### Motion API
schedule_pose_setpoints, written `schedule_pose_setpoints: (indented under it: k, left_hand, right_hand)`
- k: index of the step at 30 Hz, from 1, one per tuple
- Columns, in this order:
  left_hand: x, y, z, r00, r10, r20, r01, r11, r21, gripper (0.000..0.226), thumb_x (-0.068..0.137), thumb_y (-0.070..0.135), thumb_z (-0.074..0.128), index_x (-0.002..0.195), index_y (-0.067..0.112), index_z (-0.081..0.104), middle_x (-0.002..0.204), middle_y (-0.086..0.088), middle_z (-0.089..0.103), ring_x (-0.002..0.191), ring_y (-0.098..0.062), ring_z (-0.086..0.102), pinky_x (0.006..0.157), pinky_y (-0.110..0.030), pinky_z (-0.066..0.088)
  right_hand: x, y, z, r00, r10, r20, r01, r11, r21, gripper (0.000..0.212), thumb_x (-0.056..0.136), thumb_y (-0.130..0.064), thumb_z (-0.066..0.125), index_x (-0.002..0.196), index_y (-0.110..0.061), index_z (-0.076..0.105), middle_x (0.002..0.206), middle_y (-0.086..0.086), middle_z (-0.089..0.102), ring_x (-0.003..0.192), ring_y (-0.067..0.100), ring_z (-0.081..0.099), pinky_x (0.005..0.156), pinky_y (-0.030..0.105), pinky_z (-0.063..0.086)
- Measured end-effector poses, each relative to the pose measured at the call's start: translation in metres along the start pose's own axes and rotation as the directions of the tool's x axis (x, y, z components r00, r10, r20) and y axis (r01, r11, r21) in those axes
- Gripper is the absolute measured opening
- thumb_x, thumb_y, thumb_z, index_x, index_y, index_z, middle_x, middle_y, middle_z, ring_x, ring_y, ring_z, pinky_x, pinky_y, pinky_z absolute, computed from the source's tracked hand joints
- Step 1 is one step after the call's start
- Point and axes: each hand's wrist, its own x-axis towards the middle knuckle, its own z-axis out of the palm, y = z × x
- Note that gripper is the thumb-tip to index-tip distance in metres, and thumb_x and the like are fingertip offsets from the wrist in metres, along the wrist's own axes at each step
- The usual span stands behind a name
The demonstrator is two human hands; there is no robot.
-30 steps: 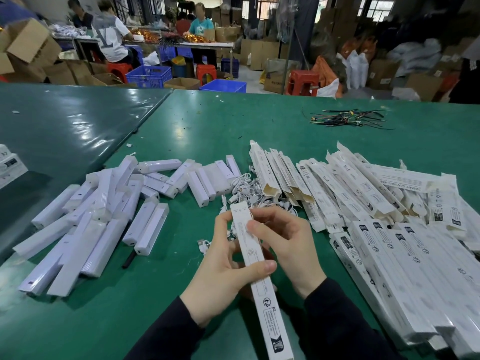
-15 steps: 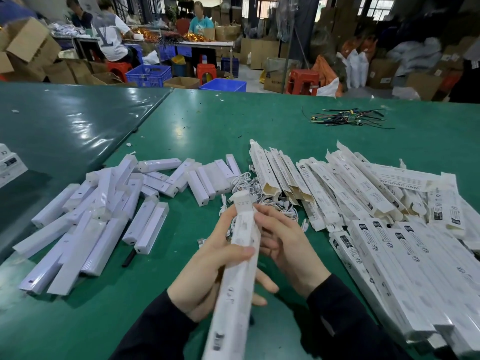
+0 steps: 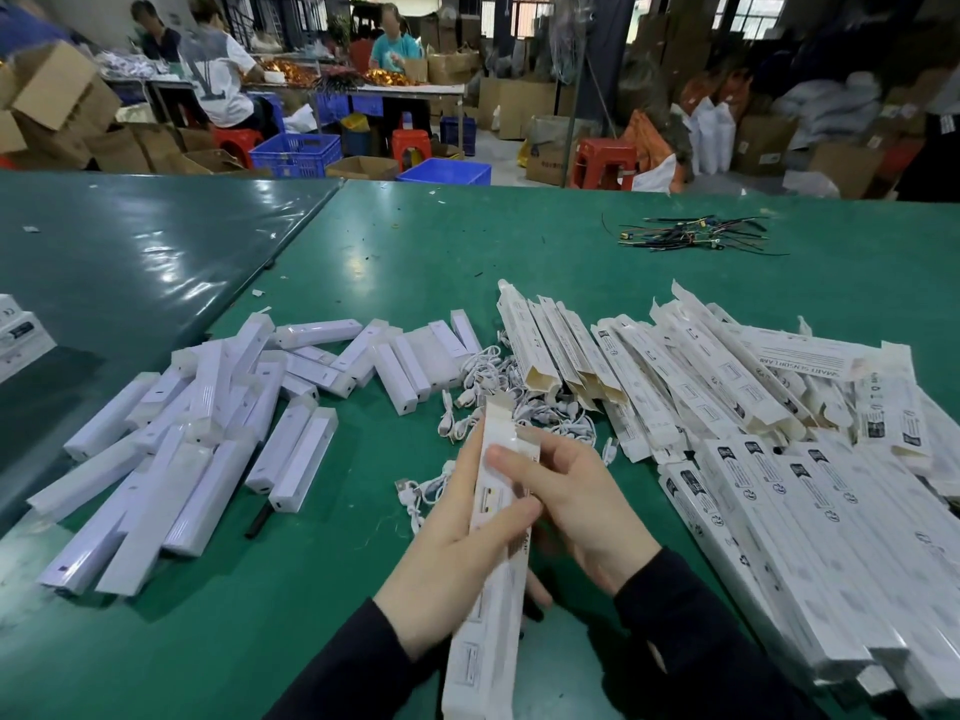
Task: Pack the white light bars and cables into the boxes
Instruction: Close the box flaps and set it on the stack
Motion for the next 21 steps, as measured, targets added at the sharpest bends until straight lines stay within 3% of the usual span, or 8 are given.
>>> schedule_pose_setpoints:
  k: [2, 4, 6, 7, 9, 12, 15, 21]
  left_hand:
    - [-0.006, -0.002, -0.002, 0.992, 0.103, -0.066, -0.092, 0.983, 0.158, 0.081, 0.081, 0.033, 0.069, 0.137, 0.068, 0.023, 0.145, 0.029, 0.043, 0.134, -0.002, 0.044, 0.110, -0.040, 0.039]
    - [-0.007, -0.002, -0.005, 0.986, 0.129, -0.105, -0.099, 0.962, 0.256, 0.087, 0.083, 0.023, 0.064, 0.139, 0.069, 0.016, 0.139, 0.035, 0.046, 0.128, -0.002, 0.051, 0.107, -0.042, 0.043]
    - [-0.006, 0.004, -0.007, 0.992, 0.060, -0.115, -0.037, 0.980, 0.194, 0.086, 0.082, 0.014, 0.053, 0.135, 0.073, 0.019, 0.111, 0.023, 0.067, 0.085, -0.030, 0.071, 0.071, -0.049, 0.060]
    - [-0.006, 0.008, -0.007, 0.994, 0.010, -0.110, 0.001, 0.995, 0.101, 0.084, 0.080, 0.013, 0.050, 0.131, 0.075, 0.024, 0.093, 0.009, 0.072, 0.057, -0.036, 0.065, 0.052, -0.047, 0.057]
    - [-0.006, 0.016, -0.008, 0.995, -0.033, -0.090, 0.029, 0.998, -0.051, 0.077, 0.081, 0.016, 0.054, 0.126, 0.074, 0.033, 0.072, -0.007, 0.065, 0.037, -0.029, 0.052, 0.041, -0.037, 0.051]
    - [-0.006, 0.021, -0.010, 0.997, -0.004, -0.075, -0.002, 0.996, -0.085, 0.073, 0.079, 0.024, 0.070, 0.127, 0.069, 0.038, 0.069, -0.008, 0.061, 0.034, -0.024, 0.050, 0.037, -0.031, 0.049]
    - [-0.005, 0.020, -0.008, 0.998, 0.003, -0.056, -0.007, 0.997, -0.072, 0.074, 0.082, 0.019, 0.065, 0.133, 0.064, 0.036, 0.072, -0.015, 0.061, 0.033, -0.026, 0.050, 0.035, -0.031, 0.049]
    - [-0.005, 0.017, -0.005, 0.999, 0.011, -0.039, -0.014, 0.997, -0.081, 0.071, 0.085, 0.018, 0.056, 0.129, 0.068, 0.031, 0.074, -0.015, 0.053, 0.036, -0.027, 0.051, 0.037, -0.032, 0.049]
  right_hand:
    - [0.001, 0.002, 0.001, 0.993, -0.100, -0.068, 0.092, 0.990, -0.110, 0.004, 0.081, -0.020, 0.075, 0.081, -0.016, 0.076, 0.076, 0.004, 0.072, 0.065, 0.013, 0.065, 0.060, 0.023, 0.050]
    - [0.000, 0.004, 0.001, 0.981, -0.159, -0.110, 0.138, 0.975, -0.176, 0.026, 0.082, -0.036, 0.069, 0.084, -0.010, 0.074, 0.073, 0.008, 0.064, 0.065, 0.016, 0.057, 0.061, 0.027, 0.045]
    - [0.000, 0.001, 0.001, 0.982, -0.158, -0.103, 0.149, 0.985, -0.091, 0.025, 0.092, -0.032, 0.060, 0.090, -0.012, 0.076, 0.077, 0.007, 0.066, 0.065, 0.014, 0.057, 0.056, 0.025, 0.047]
    - [0.000, 0.000, 0.001, 0.985, -0.152, -0.079, 0.151, 0.988, -0.025, 0.023, 0.096, -0.024, 0.057, 0.093, -0.014, 0.078, 0.079, 0.005, 0.069, 0.064, 0.012, 0.059, 0.054, 0.022, 0.048]
    - [0.000, -0.003, 0.001, 0.990, -0.134, -0.045, 0.137, 0.988, 0.069, 0.022, 0.094, -0.014, 0.058, 0.096, -0.019, 0.079, 0.085, 0.007, 0.073, 0.064, 0.013, 0.061, 0.053, 0.022, 0.049]
    - [-0.001, -0.002, 0.002, 0.983, -0.181, -0.003, 0.181, 0.981, 0.067, 0.021, 0.084, -0.017, 0.069, 0.102, -0.023, 0.077, 0.096, 0.009, 0.074, 0.071, 0.016, 0.063, 0.064, 0.028, 0.055]
    - [-0.002, -0.001, 0.004, 0.970, -0.239, -0.039, 0.240, 0.970, 0.026, 0.030, 0.082, -0.019, 0.071, 0.112, -0.022, 0.070, 0.098, 0.009, 0.073, 0.073, 0.018, 0.065, 0.069, 0.032, 0.057]
    - [-0.005, -0.001, 0.004, 0.938, -0.345, -0.015, 0.344, 0.938, -0.050, 0.024, 0.082, -0.015, 0.067, 0.106, -0.016, 0.067, 0.097, 0.014, 0.071, 0.066, 0.014, 0.064, 0.050, 0.028, 0.052]
